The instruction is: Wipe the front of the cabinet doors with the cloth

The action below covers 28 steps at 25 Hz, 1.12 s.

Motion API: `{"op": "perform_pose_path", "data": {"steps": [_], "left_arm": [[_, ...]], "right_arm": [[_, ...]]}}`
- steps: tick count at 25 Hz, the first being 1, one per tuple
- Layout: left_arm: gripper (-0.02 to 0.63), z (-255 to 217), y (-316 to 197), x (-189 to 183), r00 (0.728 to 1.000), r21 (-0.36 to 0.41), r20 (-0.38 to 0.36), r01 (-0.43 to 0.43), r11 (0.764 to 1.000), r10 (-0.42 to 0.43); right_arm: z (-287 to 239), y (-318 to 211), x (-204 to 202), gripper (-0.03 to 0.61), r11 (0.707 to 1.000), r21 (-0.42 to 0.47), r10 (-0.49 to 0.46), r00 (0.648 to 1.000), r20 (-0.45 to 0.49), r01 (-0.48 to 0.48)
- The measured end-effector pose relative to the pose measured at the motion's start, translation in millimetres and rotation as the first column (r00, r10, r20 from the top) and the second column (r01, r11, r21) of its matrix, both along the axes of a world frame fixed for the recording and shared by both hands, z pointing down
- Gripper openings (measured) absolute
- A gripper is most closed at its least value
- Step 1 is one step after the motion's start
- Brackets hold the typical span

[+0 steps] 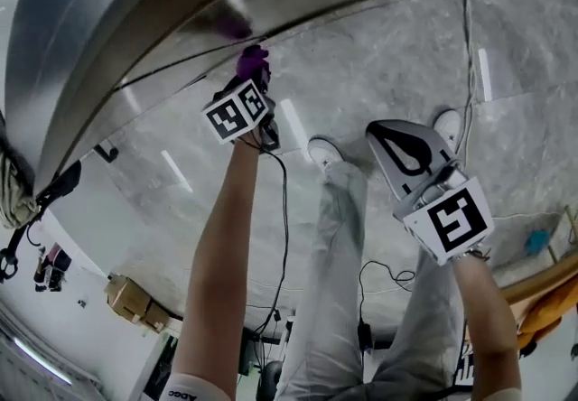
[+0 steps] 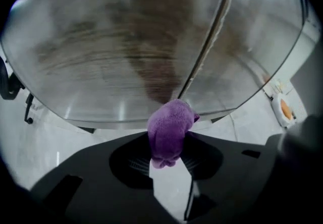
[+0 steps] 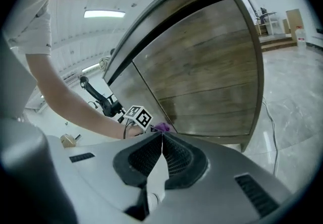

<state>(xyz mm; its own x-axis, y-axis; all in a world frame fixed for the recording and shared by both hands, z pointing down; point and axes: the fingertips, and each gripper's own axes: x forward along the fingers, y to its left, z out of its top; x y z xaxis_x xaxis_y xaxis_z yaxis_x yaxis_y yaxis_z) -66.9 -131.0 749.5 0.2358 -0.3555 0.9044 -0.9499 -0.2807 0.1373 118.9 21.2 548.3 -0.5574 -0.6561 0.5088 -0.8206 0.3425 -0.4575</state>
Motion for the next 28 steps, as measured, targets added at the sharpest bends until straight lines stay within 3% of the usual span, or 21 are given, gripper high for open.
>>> {"op": "perform_pose_path", "data": {"steps": [4,8,12,17,22,26,28], "left_arm": [[0.147,-70,30,11,0.989,0.155,-0.1,-0.09,0.984,0.106],[0.147,-147,72,13,0.982,0.301,-0.153,-0.061,0.952,0.112],[0.147,-218,99,6,0.962,0.395,-0.219,-0.066,0.916,0.164],[0.147,-352,141,18,0.94,0.478,-0.282,-0.033,0.878,0.189],[0.147,-472,123,4,0.921,0.572,-0.348,0.062,0.818,0.174],[0.147,-572,96,9,0.89,0.684,-0.382,0.093,0.724,0.247],[0.147,-618,102,5,0.877,0.704,-0.394,0.096,0.704,0.274]], "right_arm": [[-23,-12,-25,0.028,0.997,0.041,-0.067,0.998,-0.007,0.067],[-50,-7,-35,0.028,0.976,0.089,-0.195,0.979,-0.056,0.199],[-72,-15,-35,0.028,0.957,0.096,-0.264,0.958,-0.111,0.274],[-185,-5,2,0.028,0.954,0.125,-0.253,0.957,-0.142,0.271],[-301,-14,4,0.028,0.947,0.25,-0.169,0.974,-0.153,0.203],[-380,-23,-4,0.028,0.915,0.334,-0.172,0.967,-0.19,0.228],[-420,-11,-15,0.027,0.915,0.348,-0.158,0.974,-0.162,0.206]]}}
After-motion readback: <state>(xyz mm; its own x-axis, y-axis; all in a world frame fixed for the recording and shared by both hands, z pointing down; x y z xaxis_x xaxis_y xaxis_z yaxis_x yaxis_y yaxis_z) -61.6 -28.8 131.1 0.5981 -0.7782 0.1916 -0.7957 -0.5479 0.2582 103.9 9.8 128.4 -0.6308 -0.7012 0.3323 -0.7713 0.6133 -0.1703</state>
